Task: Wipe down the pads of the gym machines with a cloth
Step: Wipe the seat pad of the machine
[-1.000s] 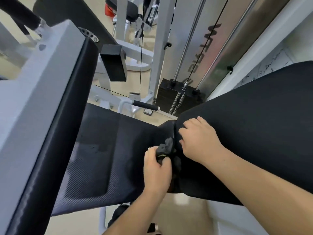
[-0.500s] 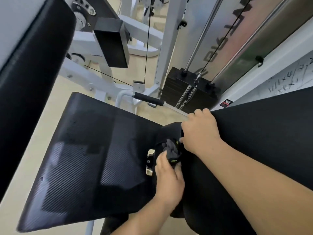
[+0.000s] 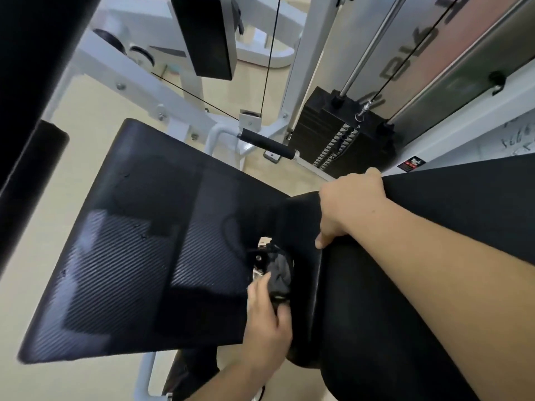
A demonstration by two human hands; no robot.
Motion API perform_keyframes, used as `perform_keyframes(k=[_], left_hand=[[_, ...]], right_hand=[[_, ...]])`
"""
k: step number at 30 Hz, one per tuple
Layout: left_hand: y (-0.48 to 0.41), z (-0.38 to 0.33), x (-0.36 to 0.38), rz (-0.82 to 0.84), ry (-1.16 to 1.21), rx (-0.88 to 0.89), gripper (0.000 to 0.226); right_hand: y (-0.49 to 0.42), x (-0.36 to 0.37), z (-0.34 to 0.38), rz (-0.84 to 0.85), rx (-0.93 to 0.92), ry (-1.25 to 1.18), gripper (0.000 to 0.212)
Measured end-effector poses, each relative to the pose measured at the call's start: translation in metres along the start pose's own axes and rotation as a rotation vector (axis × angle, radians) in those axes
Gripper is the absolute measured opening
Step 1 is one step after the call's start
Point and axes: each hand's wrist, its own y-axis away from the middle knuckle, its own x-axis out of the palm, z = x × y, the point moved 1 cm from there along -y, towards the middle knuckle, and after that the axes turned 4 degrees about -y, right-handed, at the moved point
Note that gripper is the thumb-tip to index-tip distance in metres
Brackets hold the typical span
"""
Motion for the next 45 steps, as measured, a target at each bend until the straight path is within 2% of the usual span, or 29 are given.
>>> perform_keyframes(k=[3,9,11,14,18,20,24,28,31,34,39,40,42,45], left_hand=[[0.005,0.003,-0.003,0.036,0.01,-0.029,0.055],[-0.146,-0.045,0.008,0.02,-0.081,0.001,0.061],[-0.159,-0.045,0.01,0.04,-0.066,0.02,0.063],[-0.111,-0.016,0.008,-0.02,-0.056,0.022,0.064],[-0.007,0.031,0.006,-0.047,-0.012,-0.148,0.062],[0.002,0.03,0.004,-0.042,-0.005,-0.179,0.061],[-0.09,-0.004,0.006,0.004,-0.115,-0.193,0.06],[-0.158,-0.023,-0.002,0.085,-0.047,-0.199,0.059],[-0.128,0.003,-0.007,0.108,-0.072,-0.209,0.062],[-0.054,0.037,0.001,0.062,-0.113,-0.302,0.065],[0.047,0.012,-0.006,0.05,-0.074,-0.409,0.062],[0.052,-0.003,-0.006,0.061,-0.067,-0.367,0.061],[0.044,-0.043,-0.006,0.067,-0.059,-0.153,0.061],[0.002,-0.089,0.001,0.121,-0.136,0.172,0.066]], right_hand=[[0.001,0.007,0.002,-0.139,0.023,-0.001,0.067],[-0.003,0.014,0.001,-0.26,0.035,-0.015,0.068],[-0.002,0.014,0.003,-0.269,0.04,-0.018,0.068],[0.0,0.015,0.004,-0.276,0.046,-0.017,0.067],[0.0,0.016,0.006,-0.285,0.054,-0.03,0.061],[-0.001,0.017,0.006,-0.298,0.054,-0.025,0.061],[0.0,0.017,0.005,-0.305,0.05,-0.022,0.065],[0.0,0.016,0.005,-0.288,0.05,-0.016,0.067],[0.001,0.015,0.007,-0.288,0.076,-0.006,0.062],[0.002,0.016,0.011,-0.272,0.089,0.003,0.054],[0.028,0.014,0.017,-0.279,0.025,0.05,0.059],[0.037,0.015,0.018,-0.308,-0.006,0.084,0.058],[0.059,0.017,0.012,-0.401,-0.045,0.134,0.046],[0.092,0.019,-0.01,-0.493,-0.052,0.05,0.028]])
